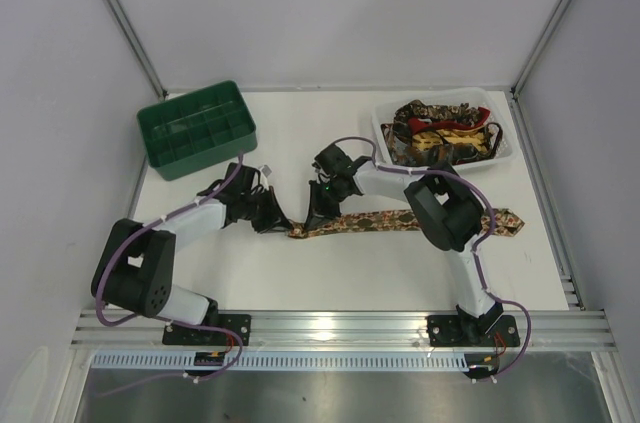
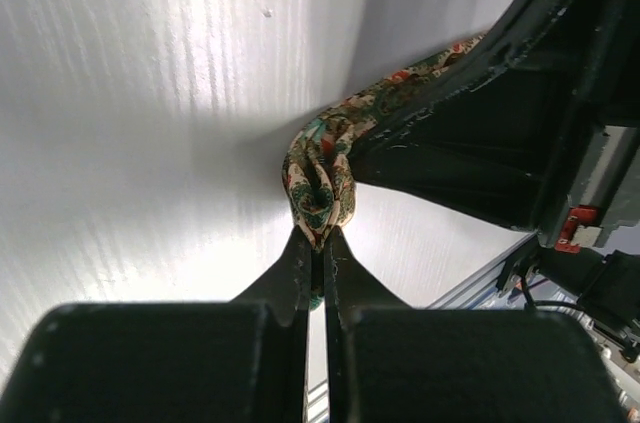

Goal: Roll the ties
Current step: Roll the tie

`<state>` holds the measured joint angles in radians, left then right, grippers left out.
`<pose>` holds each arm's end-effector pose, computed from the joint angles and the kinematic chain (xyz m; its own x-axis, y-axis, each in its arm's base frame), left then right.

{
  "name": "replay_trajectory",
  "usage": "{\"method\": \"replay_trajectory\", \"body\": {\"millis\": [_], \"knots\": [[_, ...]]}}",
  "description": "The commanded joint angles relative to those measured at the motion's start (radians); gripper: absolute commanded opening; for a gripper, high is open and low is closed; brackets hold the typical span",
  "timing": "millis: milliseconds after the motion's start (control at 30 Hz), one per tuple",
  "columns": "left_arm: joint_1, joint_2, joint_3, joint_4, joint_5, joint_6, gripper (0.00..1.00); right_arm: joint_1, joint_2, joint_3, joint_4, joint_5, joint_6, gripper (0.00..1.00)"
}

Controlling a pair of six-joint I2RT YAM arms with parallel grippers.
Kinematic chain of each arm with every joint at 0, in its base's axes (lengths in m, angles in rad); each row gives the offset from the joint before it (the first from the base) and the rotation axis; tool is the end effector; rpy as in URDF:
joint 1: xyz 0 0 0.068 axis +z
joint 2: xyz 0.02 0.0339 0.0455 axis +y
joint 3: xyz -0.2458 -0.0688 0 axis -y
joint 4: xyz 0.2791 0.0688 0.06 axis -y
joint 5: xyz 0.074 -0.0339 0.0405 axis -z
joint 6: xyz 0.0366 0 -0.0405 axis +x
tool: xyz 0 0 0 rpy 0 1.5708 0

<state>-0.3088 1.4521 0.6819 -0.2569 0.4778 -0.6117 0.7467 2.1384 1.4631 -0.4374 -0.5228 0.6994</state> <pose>0.2694 -0.1036 0.1152 -0.9526 -0.2314 -0.1975 -0.0617 0.7828 -0.6192 0.3210 0.3219 0.0983 -0.9869 -0.1534 -0.0501 -0.1506 0.7640 0.6274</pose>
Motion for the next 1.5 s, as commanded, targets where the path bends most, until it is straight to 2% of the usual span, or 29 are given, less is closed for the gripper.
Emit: {"method": "replay_trajectory", "body": {"millis": [0,333,500,800,967,1467], "knots": [[-0.039,-0.044,0.04,-0.048,-0.013,-0.042,0.0,0.016,0.026,0.026,0.034,-0.002,0.009,0.0],[-0.085,-0.076,0.133,-0.114,-0.038,-0.132,0.0,0.031,0.026,0.034,0.054,-0.025,0.026,0.0],[-0.107,-0.026,0.166,-0.119,-0.042,-0.152,0.01,0.034,0.025,0.025,0.078,-0.054,0.035,0.0],[-0.131,0.03,0.209,-0.188,-0.117,-0.109,0.01,0.034,0.02,0.022,0.077,-0.074,0.029,0.0],[-0.131,0.021,0.211,-0.229,-0.156,-0.085,0.0,0.019,-0.003,0.011,0.032,-0.026,-0.001,0.0],[-0.168,0.103,0.278,-0.249,-0.18,-0.086,0.0,-0.023,-0.083,-0.033,0.043,-0.017,0.011,0.0]]}}
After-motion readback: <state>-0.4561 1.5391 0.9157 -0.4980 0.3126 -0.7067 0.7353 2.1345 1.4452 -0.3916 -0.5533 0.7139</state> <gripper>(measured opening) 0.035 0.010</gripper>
